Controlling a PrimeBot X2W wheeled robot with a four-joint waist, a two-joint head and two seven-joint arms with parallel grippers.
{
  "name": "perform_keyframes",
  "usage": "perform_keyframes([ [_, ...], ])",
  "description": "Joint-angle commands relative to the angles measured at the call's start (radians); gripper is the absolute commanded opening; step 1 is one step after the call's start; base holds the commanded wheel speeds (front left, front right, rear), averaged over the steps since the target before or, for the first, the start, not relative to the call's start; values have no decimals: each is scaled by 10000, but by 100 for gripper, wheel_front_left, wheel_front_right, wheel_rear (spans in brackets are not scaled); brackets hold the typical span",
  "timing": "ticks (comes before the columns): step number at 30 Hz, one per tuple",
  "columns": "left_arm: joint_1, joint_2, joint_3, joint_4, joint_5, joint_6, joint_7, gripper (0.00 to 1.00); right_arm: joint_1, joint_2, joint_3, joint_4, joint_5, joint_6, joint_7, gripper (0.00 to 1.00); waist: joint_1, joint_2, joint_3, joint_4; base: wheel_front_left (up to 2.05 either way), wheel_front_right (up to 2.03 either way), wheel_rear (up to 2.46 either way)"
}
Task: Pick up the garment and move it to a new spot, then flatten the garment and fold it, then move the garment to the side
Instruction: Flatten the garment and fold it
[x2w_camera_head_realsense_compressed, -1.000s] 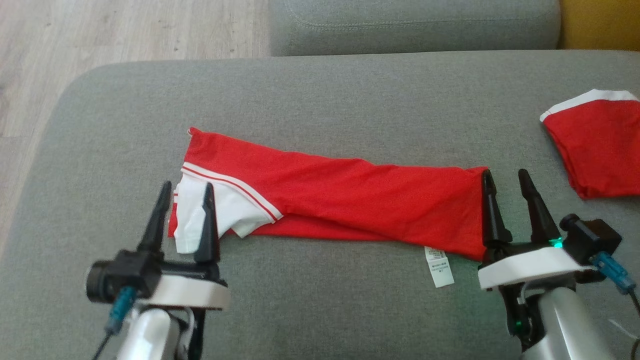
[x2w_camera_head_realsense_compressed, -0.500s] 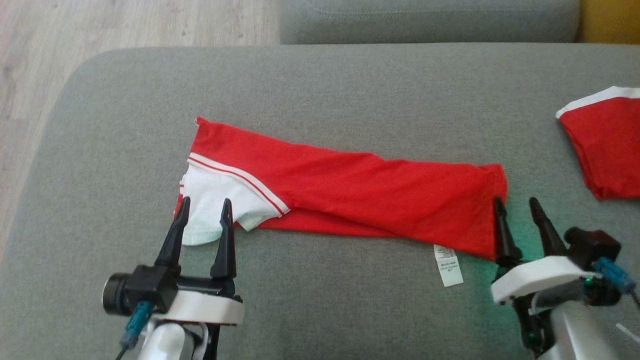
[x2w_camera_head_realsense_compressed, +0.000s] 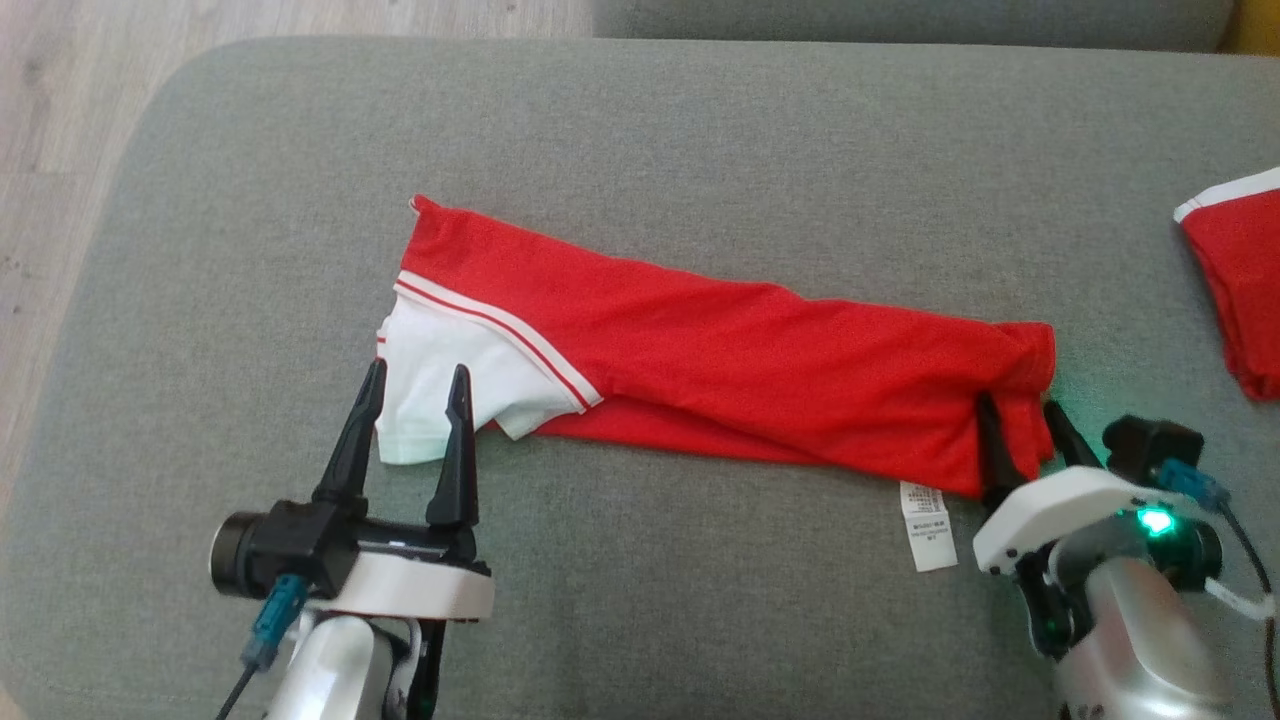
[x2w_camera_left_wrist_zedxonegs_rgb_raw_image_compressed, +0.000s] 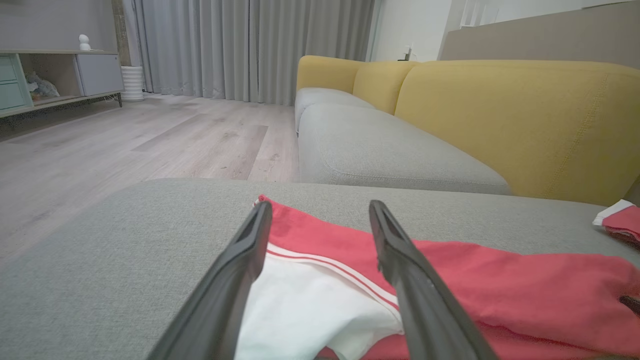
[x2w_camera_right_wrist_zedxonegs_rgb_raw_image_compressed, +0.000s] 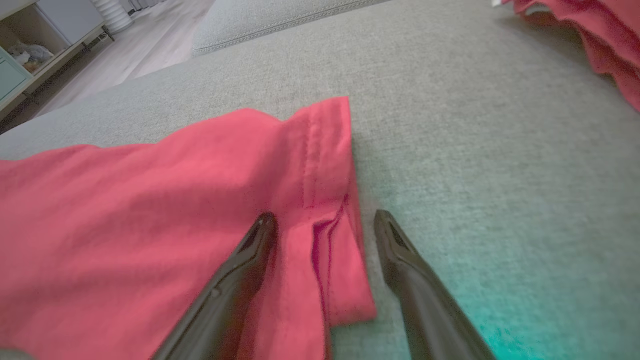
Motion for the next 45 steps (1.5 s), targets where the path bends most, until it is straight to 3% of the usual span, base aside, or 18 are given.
perform_keyframes([
  [1,-408,-23,384,-313,128,-35,-94,100,-228,-5,405,213,-118,37,48,100,0,0,44,14,0,0,0],
  [7,-524,-83,480,-325,199,-123,-95,100,-664,-5,526,1183,-358,37,258,100,0,0,120,38,0,0,0],
  [9,-542,-101,516,-321,218,-138,-95,100,-788,-5,595,1396,-328,37,233,0,0,0,94,29,0,0,0],
  [15,-418,-137,621,-275,254,-152,-95,100,-1012,-5,180,1579,-528,37,-209,0,0,0,-135,-111,0,0,0],
  [19,-271,-150,720,-234,275,-175,-95,100,-1063,-79,-895,1327,-1411,37,-417,0,0,0,-333,-281,0,0,0],
  [26,-185,-166,822,-247,309,-275,-95,100,-1034,-1035,-2502,255,-2761,37,58,0,0,0,-555,-492,0,0,0],
  [31,-161,-187,827,-296,331,-334,-95,100,-1196,-1363,-2946,-475,-3162,37,465,0,0,0,-674,-530,0,0,0],
  [37,19,-210,794,-208,310,-375,-95,100,-1267,-897,-2434,-1276,-2977,37,932,0,0,0,-992,-507,0,0,0],
  [45,222,-226,770,-184,313,-371,-95,100,-1058,-140,-40,-2733,-1731,37,1758,0,0,0,-1450,-392,0,0,0],
])
